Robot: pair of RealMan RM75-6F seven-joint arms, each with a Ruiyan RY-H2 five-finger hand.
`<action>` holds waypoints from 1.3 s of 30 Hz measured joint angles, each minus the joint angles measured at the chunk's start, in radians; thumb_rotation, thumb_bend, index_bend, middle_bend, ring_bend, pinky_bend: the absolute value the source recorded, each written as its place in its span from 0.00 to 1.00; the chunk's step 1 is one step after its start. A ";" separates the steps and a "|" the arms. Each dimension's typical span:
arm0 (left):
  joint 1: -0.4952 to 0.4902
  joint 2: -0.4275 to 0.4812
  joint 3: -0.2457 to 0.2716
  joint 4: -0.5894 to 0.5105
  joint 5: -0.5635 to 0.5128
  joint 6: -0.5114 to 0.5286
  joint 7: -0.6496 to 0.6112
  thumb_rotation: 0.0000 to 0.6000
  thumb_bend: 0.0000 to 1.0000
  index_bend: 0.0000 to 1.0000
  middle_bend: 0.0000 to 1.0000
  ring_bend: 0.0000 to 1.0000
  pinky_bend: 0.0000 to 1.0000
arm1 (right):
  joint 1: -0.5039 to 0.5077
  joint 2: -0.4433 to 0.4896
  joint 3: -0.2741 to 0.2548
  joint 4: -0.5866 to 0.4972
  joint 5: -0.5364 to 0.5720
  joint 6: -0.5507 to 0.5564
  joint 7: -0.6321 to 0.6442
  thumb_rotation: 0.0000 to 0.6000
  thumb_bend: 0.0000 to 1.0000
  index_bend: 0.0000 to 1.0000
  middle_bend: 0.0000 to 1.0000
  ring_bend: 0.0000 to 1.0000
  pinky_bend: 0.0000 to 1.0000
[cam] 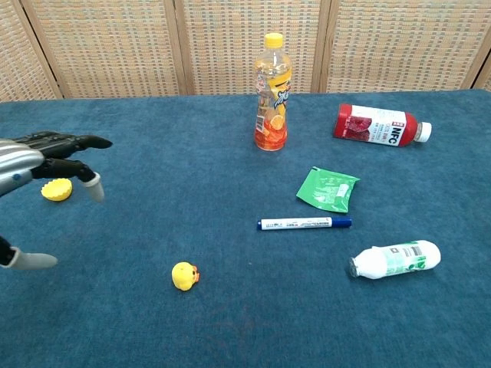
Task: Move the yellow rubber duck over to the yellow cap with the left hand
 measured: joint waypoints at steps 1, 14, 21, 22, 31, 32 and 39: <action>-0.011 -0.014 -0.006 -0.001 -0.013 -0.014 0.020 1.00 0.17 0.34 0.00 0.00 0.00 | 0.000 0.001 0.001 0.000 0.001 0.000 0.003 1.00 0.00 0.00 0.00 0.00 0.00; -0.144 -0.178 -0.075 0.032 -0.231 -0.143 0.255 1.00 0.18 0.39 0.00 0.00 0.00 | -0.006 0.018 0.009 0.004 0.008 0.010 0.059 1.00 0.00 0.00 0.00 0.00 0.00; -0.201 -0.242 -0.085 0.069 -0.336 -0.172 0.345 1.00 0.19 0.40 0.00 0.00 0.00 | -0.012 0.029 0.013 0.001 0.010 0.019 0.078 1.00 0.00 0.00 0.00 0.00 0.00; -0.207 -0.248 -0.085 0.073 -0.346 -0.174 0.350 1.00 0.19 0.40 0.00 0.00 0.00 | -0.012 0.030 0.013 0.001 0.010 0.020 0.080 1.00 0.00 0.00 0.00 0.00 0.00; -0.256 -0.295 -0.074 0.107 -0.419 -0.178 0.398 1.00 0.19 0.43 0.00 0.00 0.00 | -0.013 0.034 0.017 0.005 0.014 0.021 0.101 1.00 0.00 0.00 0.00 0.00 0.00; -0.260 -0.298 -0.073 0.109 -0.426 -0.177 0.400 1.00 0.19 0.44 0.00 0.00 0.00 | -0.014 0.034 0.017 0.006 0.014 0.022 0.102 1.00 0.00 0.00 0.00 0.00 0.00; -0.283 -0.323 -0.054 0.124 -0.456 -0.157 0.414 1.00 0.20 0.44 0.00 0.00 0.00 | -0.016 0.035 0.019 0.009 0.012 0.027 0.112 1.00 0.00 0.00 0.00 0.00 0.00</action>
